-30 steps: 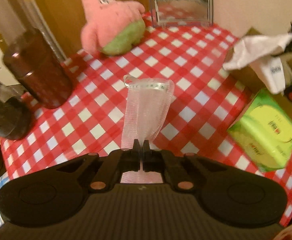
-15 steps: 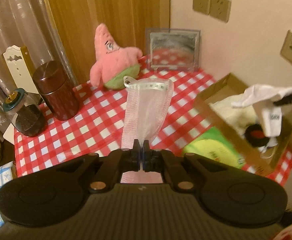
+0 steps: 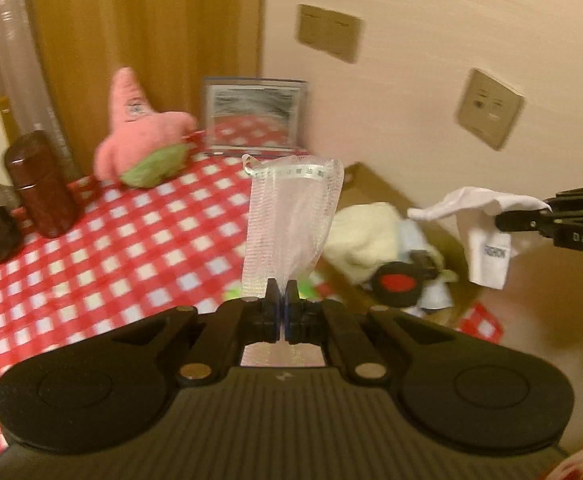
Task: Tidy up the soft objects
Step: 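Lift and carry the white cloth and mesh bag over the cardboard tray, then open both tools to drop the cloth and mesh bag into the tray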
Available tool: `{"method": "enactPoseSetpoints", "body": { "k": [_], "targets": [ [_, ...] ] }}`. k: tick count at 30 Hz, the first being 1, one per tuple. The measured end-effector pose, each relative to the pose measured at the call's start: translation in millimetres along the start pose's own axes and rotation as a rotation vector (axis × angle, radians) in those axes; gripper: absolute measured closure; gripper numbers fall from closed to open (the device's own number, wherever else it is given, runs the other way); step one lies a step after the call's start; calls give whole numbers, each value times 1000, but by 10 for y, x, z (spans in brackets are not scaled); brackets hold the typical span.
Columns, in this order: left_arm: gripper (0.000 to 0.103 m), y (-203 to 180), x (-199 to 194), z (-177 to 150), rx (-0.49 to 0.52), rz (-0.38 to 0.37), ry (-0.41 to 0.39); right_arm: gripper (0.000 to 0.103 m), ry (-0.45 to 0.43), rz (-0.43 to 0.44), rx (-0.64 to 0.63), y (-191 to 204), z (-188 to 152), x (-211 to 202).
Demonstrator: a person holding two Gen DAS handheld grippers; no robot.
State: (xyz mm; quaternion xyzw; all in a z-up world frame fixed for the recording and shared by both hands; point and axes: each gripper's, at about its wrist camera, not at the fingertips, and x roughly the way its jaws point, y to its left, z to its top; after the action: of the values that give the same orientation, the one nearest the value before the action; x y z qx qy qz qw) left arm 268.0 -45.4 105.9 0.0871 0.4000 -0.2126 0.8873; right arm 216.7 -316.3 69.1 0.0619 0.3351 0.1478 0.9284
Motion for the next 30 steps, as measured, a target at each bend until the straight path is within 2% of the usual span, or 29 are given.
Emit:
{"method": "enactPoseSetpoints", "body": {
  "k": [4,10,22,23,26,30],
  "targets": [
    [101,-352,200,38,11,-63,10,99,-5,-42,23,-213,-137,-135],
    [101,-710,662,113,-9,-142,46,99,20,-72,32,-424,-310,-22],
    [101,-914,1762,185,-122,-177,133,99,80,-111,54,-805,-488,595],
    [100,-931,1841,178,-124,-181,141,99,86,-112,56,-817,-505,642],
    [78,-950,1992,158,-127,-191,147,99,105,-117,50,-853,-562,760],
    [74,-919,2019,142,-118,-186,138,99,118,-120,36,-875,-613,870]
  ]
}}
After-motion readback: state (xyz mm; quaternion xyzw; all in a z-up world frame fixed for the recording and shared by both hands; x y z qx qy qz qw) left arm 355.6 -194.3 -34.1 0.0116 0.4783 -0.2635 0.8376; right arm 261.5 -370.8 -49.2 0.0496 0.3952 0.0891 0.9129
